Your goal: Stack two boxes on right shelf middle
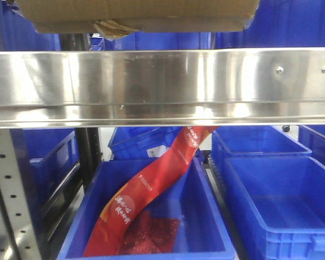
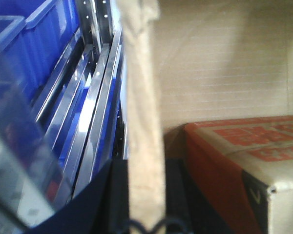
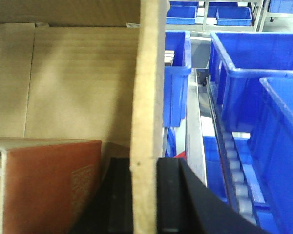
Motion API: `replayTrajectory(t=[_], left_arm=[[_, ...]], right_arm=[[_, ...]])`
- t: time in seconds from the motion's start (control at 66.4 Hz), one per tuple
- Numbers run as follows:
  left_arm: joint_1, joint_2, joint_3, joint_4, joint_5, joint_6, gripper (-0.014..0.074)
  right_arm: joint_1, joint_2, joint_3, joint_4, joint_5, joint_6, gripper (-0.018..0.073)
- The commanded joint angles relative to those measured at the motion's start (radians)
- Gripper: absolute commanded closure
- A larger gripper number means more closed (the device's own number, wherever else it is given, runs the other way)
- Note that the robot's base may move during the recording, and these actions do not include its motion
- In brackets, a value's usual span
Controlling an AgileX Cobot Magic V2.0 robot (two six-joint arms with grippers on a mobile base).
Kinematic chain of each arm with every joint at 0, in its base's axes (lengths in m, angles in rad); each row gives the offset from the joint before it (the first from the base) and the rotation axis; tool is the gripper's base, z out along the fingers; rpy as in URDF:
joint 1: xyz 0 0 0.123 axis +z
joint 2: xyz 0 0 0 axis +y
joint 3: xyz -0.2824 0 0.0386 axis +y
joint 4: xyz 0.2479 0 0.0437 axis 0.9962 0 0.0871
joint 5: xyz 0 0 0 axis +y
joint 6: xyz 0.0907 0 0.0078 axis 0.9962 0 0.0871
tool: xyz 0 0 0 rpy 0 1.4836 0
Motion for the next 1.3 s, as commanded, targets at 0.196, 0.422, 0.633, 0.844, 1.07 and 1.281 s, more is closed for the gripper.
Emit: replayTrajectory(t=[0.196,0.422,0.633,0.844,1.07,1.281], left_arm=[[-0.004,-0.010,-0.013,-0.003,-0.052,-0.001,0.0708],[-0.004,-0.010,-0.013,-0.003,-0.052,-0.001,0.0708],[-0.004,-0.010,-0.013,-0.003,-0.052,-0.001,0.0708],[-0.004,-0.010,-0.013,-0.006,-0.050,-0.001,0.0708],[-0.004,0.006,-0.013,-0.095,0.037,-0.001,0.0708],[-0.004,0.044,-0.011,-0.104,0.045,-0.001,0.0700]], right_arm=[[0.004,-0.010,-0.016,-0.012,-0.102,-0.001,0.0721],[0.004,-0.010,-0.016,-0.012,-0.102,-0.001,0.0721],[0.006,-0.010,-0.016,0.066,0.058,-0.001,0.0721],[0.004,-0.010,-0.016,0.109,0.235,-0.001,0.0721],[0.004,0.001,-0.016,0.110,0.230,-0.001,0.0721],[0.004,0.048,-0.016,0.110,0.228,-0.001,0.0708]])
